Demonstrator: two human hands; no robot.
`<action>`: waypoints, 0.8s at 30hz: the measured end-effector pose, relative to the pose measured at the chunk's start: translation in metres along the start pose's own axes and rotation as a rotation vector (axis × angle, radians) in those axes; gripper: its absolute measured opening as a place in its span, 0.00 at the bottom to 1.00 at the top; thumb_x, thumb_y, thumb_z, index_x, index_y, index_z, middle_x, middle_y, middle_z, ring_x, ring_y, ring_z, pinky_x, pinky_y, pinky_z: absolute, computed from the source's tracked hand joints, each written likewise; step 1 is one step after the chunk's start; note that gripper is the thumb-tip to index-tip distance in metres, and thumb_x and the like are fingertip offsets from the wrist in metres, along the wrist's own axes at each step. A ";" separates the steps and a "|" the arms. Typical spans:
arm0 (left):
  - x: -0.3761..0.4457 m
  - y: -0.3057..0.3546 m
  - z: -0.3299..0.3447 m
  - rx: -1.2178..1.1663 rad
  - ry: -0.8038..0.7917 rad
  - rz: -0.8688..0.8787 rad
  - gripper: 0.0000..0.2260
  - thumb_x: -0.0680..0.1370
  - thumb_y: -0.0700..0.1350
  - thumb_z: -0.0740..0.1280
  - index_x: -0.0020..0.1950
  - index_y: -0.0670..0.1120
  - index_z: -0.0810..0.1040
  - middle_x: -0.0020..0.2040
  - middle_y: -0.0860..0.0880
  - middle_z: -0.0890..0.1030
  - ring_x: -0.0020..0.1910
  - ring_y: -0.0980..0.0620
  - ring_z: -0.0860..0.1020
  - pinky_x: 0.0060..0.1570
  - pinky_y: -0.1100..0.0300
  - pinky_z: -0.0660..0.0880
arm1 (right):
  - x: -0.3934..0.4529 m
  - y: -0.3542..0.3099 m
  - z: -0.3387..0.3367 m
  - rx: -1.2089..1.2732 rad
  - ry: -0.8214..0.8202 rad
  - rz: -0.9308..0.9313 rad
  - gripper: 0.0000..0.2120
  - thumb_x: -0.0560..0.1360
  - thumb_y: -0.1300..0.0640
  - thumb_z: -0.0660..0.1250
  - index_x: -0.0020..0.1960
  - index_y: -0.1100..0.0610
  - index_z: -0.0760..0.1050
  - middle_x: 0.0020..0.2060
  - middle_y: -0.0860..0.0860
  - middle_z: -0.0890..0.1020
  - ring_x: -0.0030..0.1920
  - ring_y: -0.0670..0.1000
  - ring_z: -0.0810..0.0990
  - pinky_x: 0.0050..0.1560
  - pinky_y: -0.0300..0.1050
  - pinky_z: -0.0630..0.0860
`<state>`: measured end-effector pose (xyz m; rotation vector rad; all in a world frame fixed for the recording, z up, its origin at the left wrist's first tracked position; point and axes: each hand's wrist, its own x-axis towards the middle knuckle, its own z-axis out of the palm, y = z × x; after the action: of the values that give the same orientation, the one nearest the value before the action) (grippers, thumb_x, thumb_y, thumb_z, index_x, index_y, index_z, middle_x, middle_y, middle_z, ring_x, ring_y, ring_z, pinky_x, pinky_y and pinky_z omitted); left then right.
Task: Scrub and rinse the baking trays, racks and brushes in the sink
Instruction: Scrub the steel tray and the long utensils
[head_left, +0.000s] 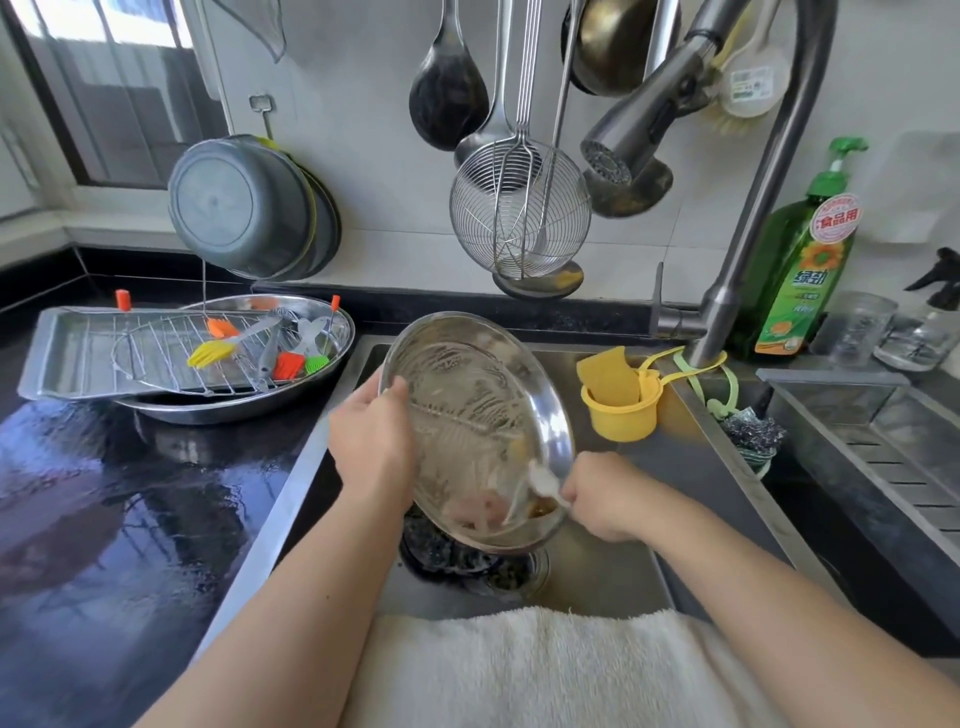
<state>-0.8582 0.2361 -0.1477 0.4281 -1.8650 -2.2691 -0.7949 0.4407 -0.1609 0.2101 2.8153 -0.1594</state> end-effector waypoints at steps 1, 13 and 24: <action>0.002 0.000 -0.002 0.000 0.001 0.006 0.08 0.78 0.46 0.69 0.50 0.50 0.87 0.27 0.56 0.72 0.31 0.52 0.69 0.38 0.57 0.69 | -0.005 -0.002 0.002 0.051 -0.065 -0.042 0.12 0.80 0.62 0.62 0.58 0.59 0.82 0.41 0.51 0.77 0.41 0.52 0.76 0.40 0.41 0.73; -0.005 0.000 -0.002 0.085 -0.032 0.110 0.13 0.78 0.47 0.66 0.55 0.60 0.87 0.30 0.58 0.75 0.31 0.56 0.71 0.38 0.57 0.71 | -0.006 -0.009 0.000 0.183 -0.219 -0.046 0.11 0.79 0.63 0.64 0.57 0.58 0.83 0.35 0.54 0.81 0.37 0.54 0.79 0.32 0.41 0.75; 0.000 0.000 -0.002 -0.026 0.016 0.076 0.12 0.79 0.46 0.67 0.58 0.55 0.87 0.30 0.59 0.76 0.32 0.57 0.72 0.40 0.59 0.70 | 0.013 -0.003 -0.003 0.198 -0.093 0.032 0.08 0.80 0.61 0.64 0.48 0.55 0.82 0.39 0.55 0.77 0.38 0.55 0.72 0.33 0.41 0.69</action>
<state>-0.8572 0.2343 -0.1484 0.3643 -1.8096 -2.2320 -0.8089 0.4394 -0.1618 0.2844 2.7013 -0.4303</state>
